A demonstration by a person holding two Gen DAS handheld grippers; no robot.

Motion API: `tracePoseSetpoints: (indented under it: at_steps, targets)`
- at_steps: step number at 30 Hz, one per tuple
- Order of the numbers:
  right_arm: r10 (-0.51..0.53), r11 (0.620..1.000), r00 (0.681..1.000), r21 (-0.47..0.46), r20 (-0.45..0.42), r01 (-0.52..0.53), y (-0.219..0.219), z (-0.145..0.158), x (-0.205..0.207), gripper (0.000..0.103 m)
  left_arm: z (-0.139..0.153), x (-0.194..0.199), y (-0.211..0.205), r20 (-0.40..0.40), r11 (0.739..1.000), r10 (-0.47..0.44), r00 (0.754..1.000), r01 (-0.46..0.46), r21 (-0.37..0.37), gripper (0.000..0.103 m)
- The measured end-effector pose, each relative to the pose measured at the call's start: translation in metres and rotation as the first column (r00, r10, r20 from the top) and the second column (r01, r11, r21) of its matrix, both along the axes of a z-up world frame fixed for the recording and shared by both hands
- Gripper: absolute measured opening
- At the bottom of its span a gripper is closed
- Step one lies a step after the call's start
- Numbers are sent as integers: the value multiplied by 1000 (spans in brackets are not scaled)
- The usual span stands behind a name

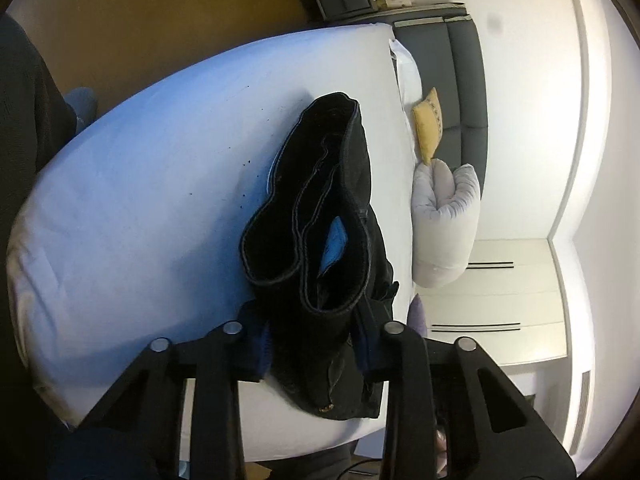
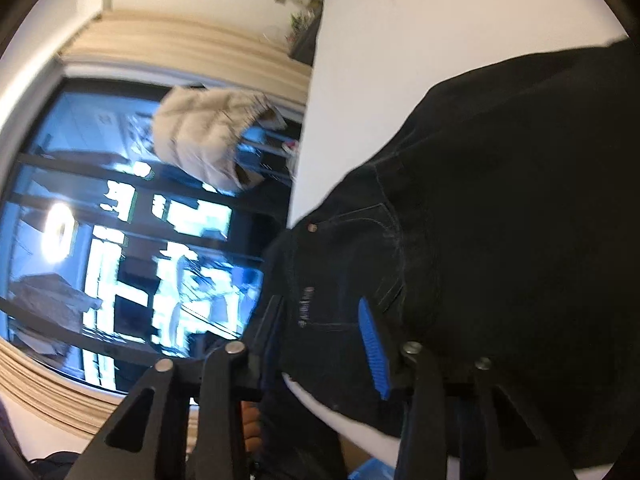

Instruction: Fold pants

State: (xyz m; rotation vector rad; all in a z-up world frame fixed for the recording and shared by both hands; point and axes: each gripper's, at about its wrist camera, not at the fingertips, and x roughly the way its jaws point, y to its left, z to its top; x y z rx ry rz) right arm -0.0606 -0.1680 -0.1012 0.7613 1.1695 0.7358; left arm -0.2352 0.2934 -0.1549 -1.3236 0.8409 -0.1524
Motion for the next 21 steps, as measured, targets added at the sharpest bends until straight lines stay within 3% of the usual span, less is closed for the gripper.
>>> tracePoseSetpoints:
  at_steps: [6,9,12,13,14,21]
  targets:
    - [56,997,995,-51,-82,-61,21,-22,37,35,24,5,-8,29,994,-42,999,39,104,19]
    - [56,990,987,-121,-149,-74,28,-46,51,33,41,9,-13,44,986,-66,997,59,157,18]
    - [16,996,979,-85,-203,-34,20,-68,57,10,66,17,-23,68,973,-96,993,79,218,17]
    - [11,996,979,-88,-205,-29,19,-71,57,1,74,19,-28,76,966,-109,991,87,245,17]
    - [12,995,981,-93,-194,-31,19,-74,55,0,82,23,-33,85,957,-122,989,94,276,17]
    - [4,999,987,-50,-160,-12,14,-71,48,2,139,49,-89,143,880,-255,956,168,445,16]
